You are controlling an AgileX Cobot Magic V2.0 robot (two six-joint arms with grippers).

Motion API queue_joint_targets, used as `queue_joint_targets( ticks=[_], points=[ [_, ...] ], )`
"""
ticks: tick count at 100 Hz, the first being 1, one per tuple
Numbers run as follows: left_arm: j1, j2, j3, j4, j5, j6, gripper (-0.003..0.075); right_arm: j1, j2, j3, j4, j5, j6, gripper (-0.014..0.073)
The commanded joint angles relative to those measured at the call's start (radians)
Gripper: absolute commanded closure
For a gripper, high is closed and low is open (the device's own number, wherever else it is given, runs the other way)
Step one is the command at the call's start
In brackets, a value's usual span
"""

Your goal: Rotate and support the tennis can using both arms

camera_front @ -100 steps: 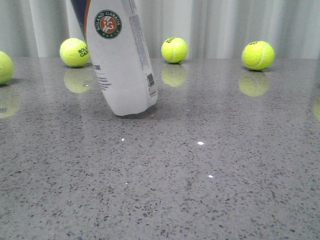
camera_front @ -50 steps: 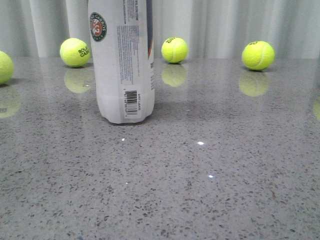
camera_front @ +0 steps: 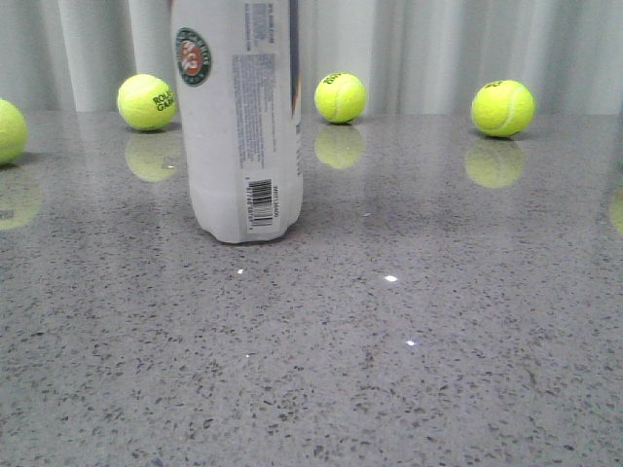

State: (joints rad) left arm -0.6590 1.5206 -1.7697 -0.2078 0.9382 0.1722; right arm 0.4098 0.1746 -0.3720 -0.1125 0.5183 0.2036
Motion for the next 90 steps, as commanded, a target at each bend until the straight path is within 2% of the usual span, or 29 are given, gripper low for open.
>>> queue_joint_targets(
  ticks=[1,22,39,60,90],
  points=[
    [-0.016,-0.086,0.007,0.013,-0.127,0.003,0.0735,-0.006,0.011,-0.027,-0.016,-0.072,-0.002,0.065],
    [-0.017,-0.254,0.237,0.045,-0.313,0.0,0.0741,-0.006,0.011,-0.027,-0.016,-0.072,-0.002,0.065],
    [0.022,-0.407,0.456,0.108,-0.429,-0.12,0.0741,-0.006,0.011,-0.027,-0.016,-0.072,-0.002,0.065],
    [0.155,-0.568,0.69,0.123,-0.442,-0.162,0.0741,-0.006,0.011,-0.027,-0.016,-0.072,-0.002,0.065],
    [0.411,-0.795,0.962,0.126,-0.462,-0.162,0.0741,-0.006,0.011,-0.027,-0.016,-0.072,-0.002,0.065]
  ],
)
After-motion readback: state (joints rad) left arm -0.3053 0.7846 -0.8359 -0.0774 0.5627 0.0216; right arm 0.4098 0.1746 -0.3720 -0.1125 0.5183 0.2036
